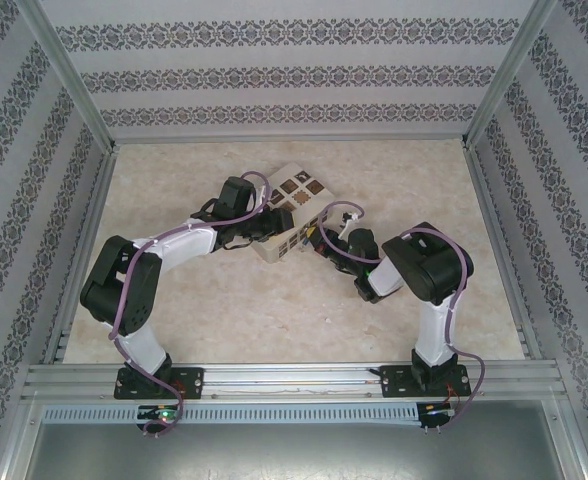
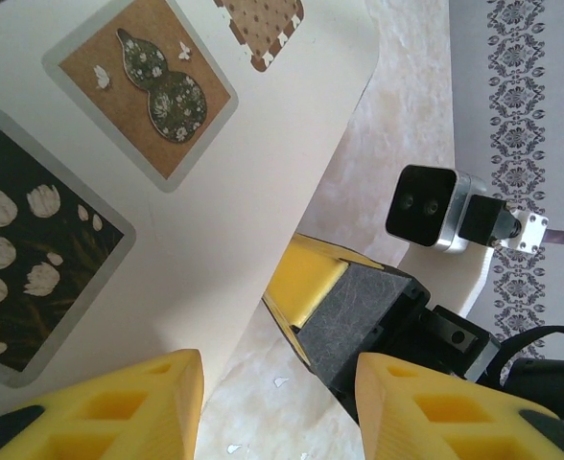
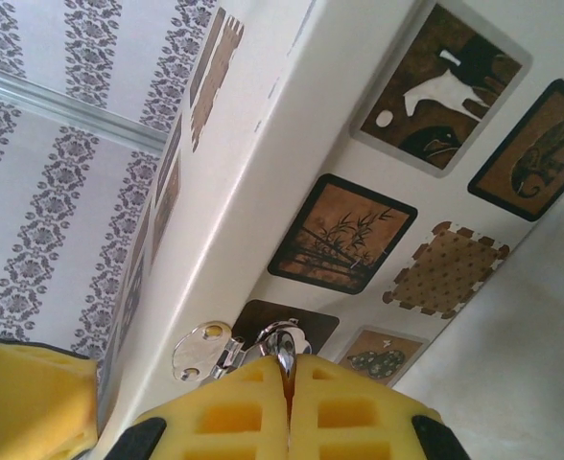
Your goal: Unlock a padlock with a key
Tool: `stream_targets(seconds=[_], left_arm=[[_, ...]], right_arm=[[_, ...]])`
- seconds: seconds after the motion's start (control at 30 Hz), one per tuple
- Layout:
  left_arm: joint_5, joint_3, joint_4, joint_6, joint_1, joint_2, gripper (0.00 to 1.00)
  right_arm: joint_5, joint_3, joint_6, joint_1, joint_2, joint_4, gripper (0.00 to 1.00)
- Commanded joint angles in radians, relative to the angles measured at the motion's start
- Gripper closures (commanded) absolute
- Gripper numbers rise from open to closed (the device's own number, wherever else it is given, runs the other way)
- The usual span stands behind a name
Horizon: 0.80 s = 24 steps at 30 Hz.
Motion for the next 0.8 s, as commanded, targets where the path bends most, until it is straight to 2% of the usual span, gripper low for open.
stream_targets(seconds=[0.0, 0.77], left_arm=[[0.005, -0.042, -0.068, -0.016, -0.025, 0.027, 0.54], [0.019, -0.016, -0.074, -0.015, -0.022, -0.001, 0.52]], right_arm=[[0.038, 0.036, 0.011, 0.0, 0.014, 0.087, 1.0], [0.034, 0.031, 0.001, -0.077, 0.005, 0.082, 1.0]])
